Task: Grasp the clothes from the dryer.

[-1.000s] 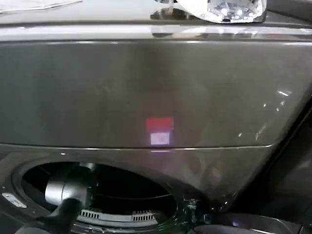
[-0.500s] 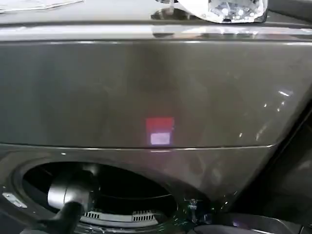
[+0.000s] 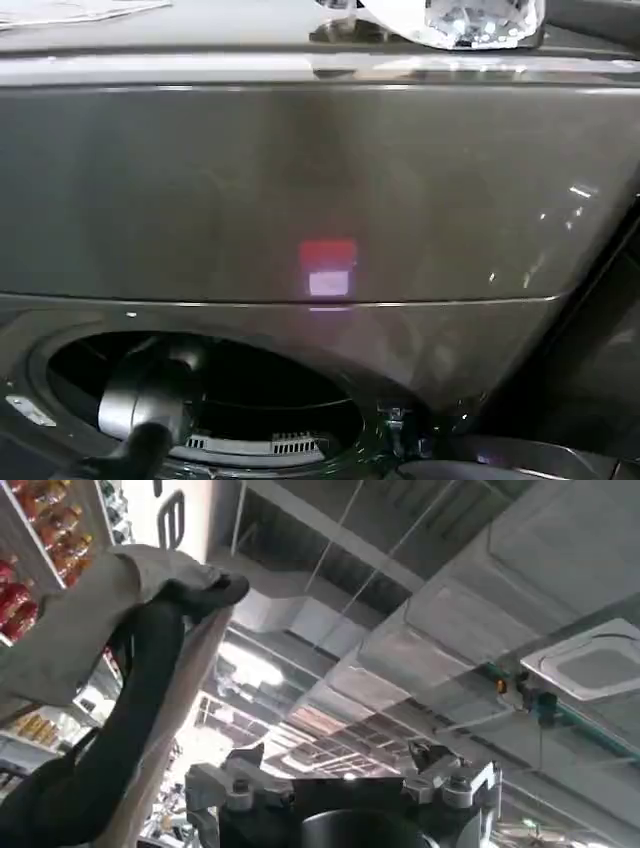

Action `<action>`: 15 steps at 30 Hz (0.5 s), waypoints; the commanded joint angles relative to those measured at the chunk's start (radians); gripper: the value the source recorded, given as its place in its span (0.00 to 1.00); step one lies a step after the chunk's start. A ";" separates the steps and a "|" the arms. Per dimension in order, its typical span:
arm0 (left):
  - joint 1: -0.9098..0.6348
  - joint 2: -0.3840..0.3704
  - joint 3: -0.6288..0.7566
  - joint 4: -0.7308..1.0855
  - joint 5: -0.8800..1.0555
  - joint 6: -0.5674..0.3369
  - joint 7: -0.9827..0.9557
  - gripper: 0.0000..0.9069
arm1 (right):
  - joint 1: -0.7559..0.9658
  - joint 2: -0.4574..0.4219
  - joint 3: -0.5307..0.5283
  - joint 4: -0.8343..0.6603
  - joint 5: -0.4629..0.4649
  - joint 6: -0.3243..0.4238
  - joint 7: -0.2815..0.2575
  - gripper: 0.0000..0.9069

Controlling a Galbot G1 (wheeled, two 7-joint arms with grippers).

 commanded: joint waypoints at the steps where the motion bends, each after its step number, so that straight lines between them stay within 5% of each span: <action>1: -0.001 -0.003 -0.010 -0.010 -0.007 0.001 0.034 0.00 | 0.000 0.001 0.000 0.001 0.001 0.001 0.000 1.00; 15: 0.021 -0.004 0.001 -0.060 -0.113 -0.005 0.024 0.00 | 0.003 0.000 -0.003 0.004 0.000 0.001 0.000 1.00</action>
